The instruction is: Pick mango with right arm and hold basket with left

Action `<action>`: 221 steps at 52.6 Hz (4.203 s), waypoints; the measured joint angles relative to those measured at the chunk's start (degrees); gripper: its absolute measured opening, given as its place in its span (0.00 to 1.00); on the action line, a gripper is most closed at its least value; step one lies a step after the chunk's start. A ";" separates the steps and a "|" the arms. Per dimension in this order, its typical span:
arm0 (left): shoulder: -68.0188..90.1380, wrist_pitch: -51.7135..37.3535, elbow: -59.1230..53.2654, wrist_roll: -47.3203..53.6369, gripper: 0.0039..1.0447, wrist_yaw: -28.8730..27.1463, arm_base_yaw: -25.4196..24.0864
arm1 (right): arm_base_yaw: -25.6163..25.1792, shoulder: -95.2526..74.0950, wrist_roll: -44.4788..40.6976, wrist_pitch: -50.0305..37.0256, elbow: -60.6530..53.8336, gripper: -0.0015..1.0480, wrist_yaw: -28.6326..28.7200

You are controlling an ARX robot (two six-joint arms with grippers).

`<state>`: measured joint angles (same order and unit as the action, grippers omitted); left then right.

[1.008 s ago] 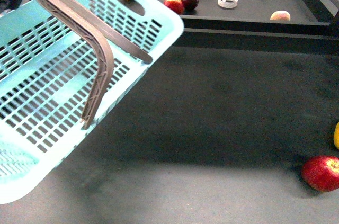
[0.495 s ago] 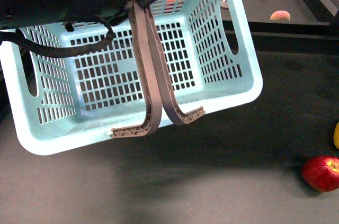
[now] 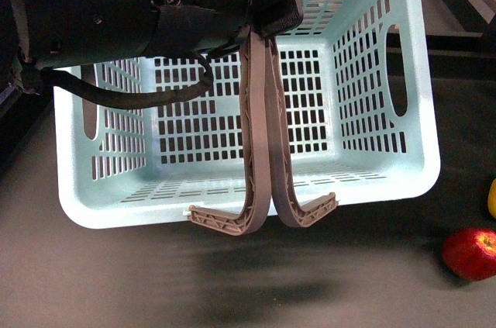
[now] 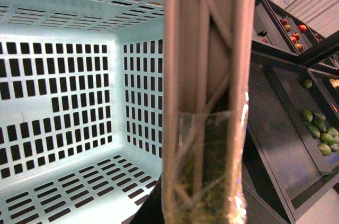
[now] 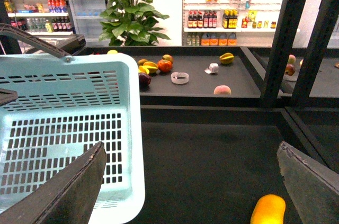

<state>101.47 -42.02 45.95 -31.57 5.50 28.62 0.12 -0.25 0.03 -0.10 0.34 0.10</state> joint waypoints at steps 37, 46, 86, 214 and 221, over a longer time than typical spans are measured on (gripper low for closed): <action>0.00 0.81 0.00 -0.42 0.06 -2.71 -0.61 | 0.00 0.00 0.02 0.00 0.00 0.92 0.00; 0.00 0.81 0.00 -0.39 0.06 -2.93 -0.63 | 0.00 0.00 0.00 0.00 0.00 0.92 0.00; 0.00 0.81 0.00 -0.39 0.06 -2.86 -0.63 | 0.00 0.00 0.00 0.00 0.00 0.92 0.00; 0.00 0.81 0.02 -0.42 0.06 -2.86 -0.61 | -25.27 -147.53 4.04 -60.63 49.55 0.92 -5.86; 0.00 0.81 0.02 -0.42 0.06 -2.75 -0.61 | -24.46 -147.82 5.51 -60.24 51.39 0.92 -6.84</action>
<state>101.47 -41.21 45.98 -31.99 2.74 28.01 -24.34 -148.07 5.54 -60.34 51.72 -6.74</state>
